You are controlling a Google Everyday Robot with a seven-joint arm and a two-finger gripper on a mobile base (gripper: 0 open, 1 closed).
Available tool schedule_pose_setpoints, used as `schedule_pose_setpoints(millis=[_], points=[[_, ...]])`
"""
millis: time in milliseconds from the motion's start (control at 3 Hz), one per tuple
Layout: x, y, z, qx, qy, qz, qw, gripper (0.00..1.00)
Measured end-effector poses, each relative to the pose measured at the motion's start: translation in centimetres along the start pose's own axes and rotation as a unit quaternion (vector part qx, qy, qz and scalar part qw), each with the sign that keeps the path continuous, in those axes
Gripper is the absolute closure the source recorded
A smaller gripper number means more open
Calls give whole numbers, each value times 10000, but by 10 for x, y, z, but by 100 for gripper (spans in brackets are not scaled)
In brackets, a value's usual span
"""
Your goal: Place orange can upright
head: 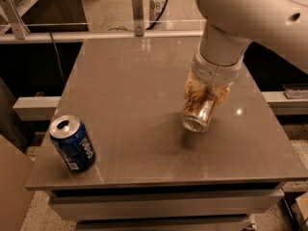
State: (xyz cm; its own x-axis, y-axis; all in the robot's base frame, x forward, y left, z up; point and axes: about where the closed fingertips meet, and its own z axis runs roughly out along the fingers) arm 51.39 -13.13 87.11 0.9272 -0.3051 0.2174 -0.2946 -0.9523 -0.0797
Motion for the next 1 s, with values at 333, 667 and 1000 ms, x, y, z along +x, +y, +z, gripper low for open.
schedule_pose_setpoints(millis=[333, 667, 1000], points=[[15, -1, 3, -159, 66, -336, 9993, 100], [30, -3, 2, -32, 52, -811, 9967, 100], [36, -9, -2, 274, -154, -1530, 9877, 100]])
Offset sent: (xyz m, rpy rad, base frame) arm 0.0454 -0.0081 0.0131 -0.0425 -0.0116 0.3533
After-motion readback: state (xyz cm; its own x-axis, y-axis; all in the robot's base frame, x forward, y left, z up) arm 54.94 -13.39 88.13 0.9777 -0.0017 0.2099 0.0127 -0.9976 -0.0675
